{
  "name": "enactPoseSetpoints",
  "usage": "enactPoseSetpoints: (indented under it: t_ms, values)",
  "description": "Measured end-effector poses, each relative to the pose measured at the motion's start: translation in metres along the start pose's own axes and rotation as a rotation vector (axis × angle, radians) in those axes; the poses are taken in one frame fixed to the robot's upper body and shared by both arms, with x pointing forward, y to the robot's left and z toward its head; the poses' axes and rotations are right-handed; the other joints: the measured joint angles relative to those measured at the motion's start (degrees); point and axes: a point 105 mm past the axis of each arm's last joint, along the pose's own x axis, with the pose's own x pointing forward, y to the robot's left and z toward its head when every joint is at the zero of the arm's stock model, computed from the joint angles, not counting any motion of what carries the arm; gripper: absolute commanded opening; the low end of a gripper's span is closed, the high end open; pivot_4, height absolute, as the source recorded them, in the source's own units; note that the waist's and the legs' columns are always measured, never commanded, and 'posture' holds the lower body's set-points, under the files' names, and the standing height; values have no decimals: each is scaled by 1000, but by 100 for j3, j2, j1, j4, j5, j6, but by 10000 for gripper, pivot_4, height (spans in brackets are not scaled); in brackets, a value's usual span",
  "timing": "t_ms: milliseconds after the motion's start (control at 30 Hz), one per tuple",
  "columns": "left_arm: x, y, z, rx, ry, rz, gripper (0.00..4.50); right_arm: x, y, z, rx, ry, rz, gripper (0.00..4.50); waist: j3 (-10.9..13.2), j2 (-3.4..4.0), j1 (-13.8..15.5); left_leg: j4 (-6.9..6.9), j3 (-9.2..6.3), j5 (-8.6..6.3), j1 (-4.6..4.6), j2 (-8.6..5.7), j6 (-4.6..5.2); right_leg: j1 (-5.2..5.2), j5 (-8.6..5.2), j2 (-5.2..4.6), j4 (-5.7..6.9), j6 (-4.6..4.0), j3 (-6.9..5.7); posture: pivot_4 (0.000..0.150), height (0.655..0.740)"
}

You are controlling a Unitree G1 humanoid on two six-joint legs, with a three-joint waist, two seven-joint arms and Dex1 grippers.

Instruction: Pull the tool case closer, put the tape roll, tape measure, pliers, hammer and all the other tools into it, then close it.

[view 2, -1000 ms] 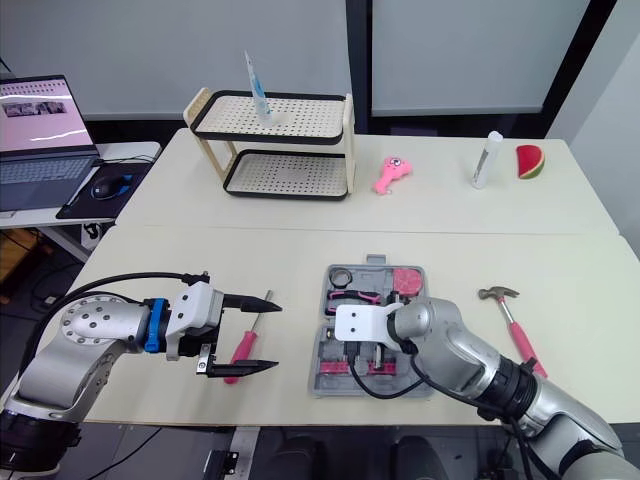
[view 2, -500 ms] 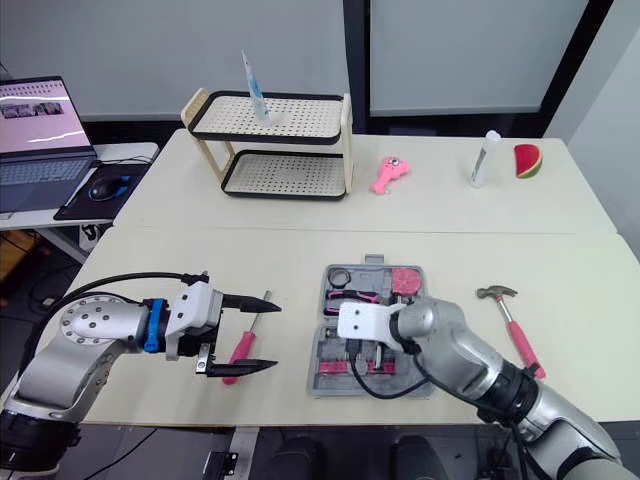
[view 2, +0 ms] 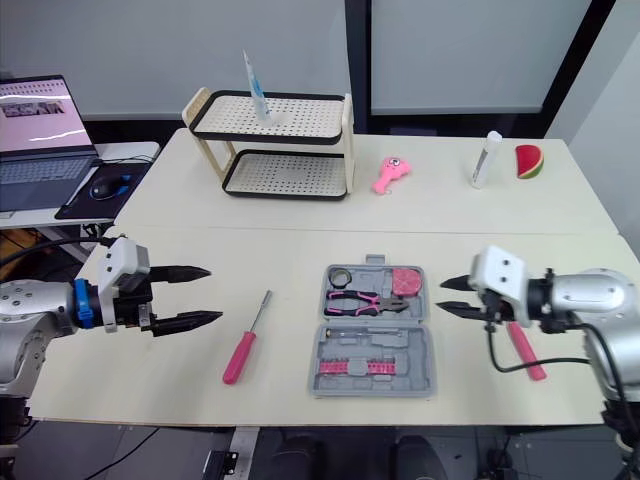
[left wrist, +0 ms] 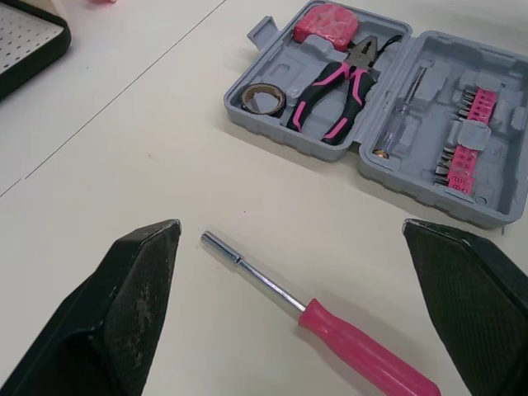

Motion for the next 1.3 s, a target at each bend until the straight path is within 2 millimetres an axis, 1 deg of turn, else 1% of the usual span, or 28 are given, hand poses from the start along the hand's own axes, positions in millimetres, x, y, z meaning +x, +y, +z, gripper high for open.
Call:
enactPoseSetpoints:
  t_ms: [67,133,200,267,333,433,533,700,767,800,867,933,1000,1033,1100,1167,1233,1300]
  values:
    - [-14,8,-11,-45,24,54,45000,-24,-7,-22,60,45,-62,25687,0,0,-11,-4,9,0,3,0,0,-2,0,-2,-1,0,0,1500,7400]
    - [-23,14,-17,-61,26,101,45000,-40,-13,-36,93,65,-124,28843,0,0,-12,-10,17,1,10,0,0,-2,0,-3,0,0,1,1500,7400]
    - [-32,19,-28,-83,36,143,45000,-58,-18,-52,122,83,-201,32654,0,0,-13,-13,22,1,13,1,0,-2,0,-3,0,0,4,1500,7400]
    - [-40,20,-43,-121,62,175,45000,-73,-24,-69,174,108,-280,37968,0,0,-14,-16,31,1,14,1,-1,-5,0,-3,0,0,8,1500,7400]
    - [-44,21,-52,-139,77,192,45000,-82,-27,-80,205,116,-327,44682,0,0,-14,-18,33,1,14,2,-1,-7,0,-3,2,0,8,1500,7400]
    - [-47,24,-56,-121,85,220,45000,-90,-27,-93,231,133,-362,44682,0,0,-11,-18,35,1,14,2,-1,-6,0,-4,1,0,9,1500,7400]
    - [-48,26,-57,-105,86,233,45000,-97,-28,-102,252,145,-390,44682,0,0,-11,-19,43,1,15,2,-1,-7,0,-4,1,0,13,1500,7400]
    - [-48,27,-56,-90,84,240,45000,-103,-32,-108,275,155,-440,44682,0,0,-11,-20,45,1,16,5,-2,-8,0,-5,2,0,14,1500,7400]
    - [-46,27,-52,-69,78,245,45000,-107,-33,-113,305,165,-471,44682,0,0,-10,-20,47,1,15,4,-2,-7,0,-6,2,0,15,1500,7400]
    - [-42,27,-46,-51,64,234,45000,-111,-34,-115,326,167,-489,44682,0,0,-9,-20,49,1,15,4,-2,-8,0,-6,1,0,16,1500,7400]
    - [-30,26,-27,-2,24,197,45000,-117,-35,-116,356,161,-528,44682,0,-1,19,-18,47,1,13,3,-2,-6,0,-6,1,0,14,1500,7400]
    - [-12,24,1,64,-40,142,45000,-121,-34,-116,378,157,-555,44682,-1,-1,82,-16,47,2,12,-2,-3,-2,0,-4,0,0,14,1500,7400]
    - [9,16,32,138,-108,67,45000,-123,-31,-114,383,164,-560,44682,-1,-1,122,-15,57,2,12,-5,-3,-2,0,-3,-1,1,18,1500,7400]
    - [21,10,47,171,-144,21,45000,-123,-28,-114,385,171,-559,44682,-2,-1,141,-14,65,3,11,-5,-5,-1,1,-3,-2,1,19,1500,7400]
    - [45,-5,70,220,-202,-76,45000,-123,-21,-113,396,175,-556,44682,-3,-1,151,-13,71,7,9,-4,-12,-1,1,-3,-4,1,19,1500,7400]
    - [66,-22,89,260,-251,-173,45000,-122,-15,-113,410,181,-548,44682,-3,-2,148,-11,75,9,8,-3,-15,0,1,-2,-4,1,20,1500,7400]
    - [79,-37,100,283,-278,-252,45000,-120,-12,-109,408,179,-543,44682,-4,-1,116,-12,82,9,12,1,-16,-1,1,4,-3,1,31,1500,7400]
    - [89,-52,111,312,-313,-322,45000,-120,-8,-110,421,190,-543,44682,-5,1,91,-14,83,10,17,7,-16,1,1,12,-3,1,34,1500,7400]
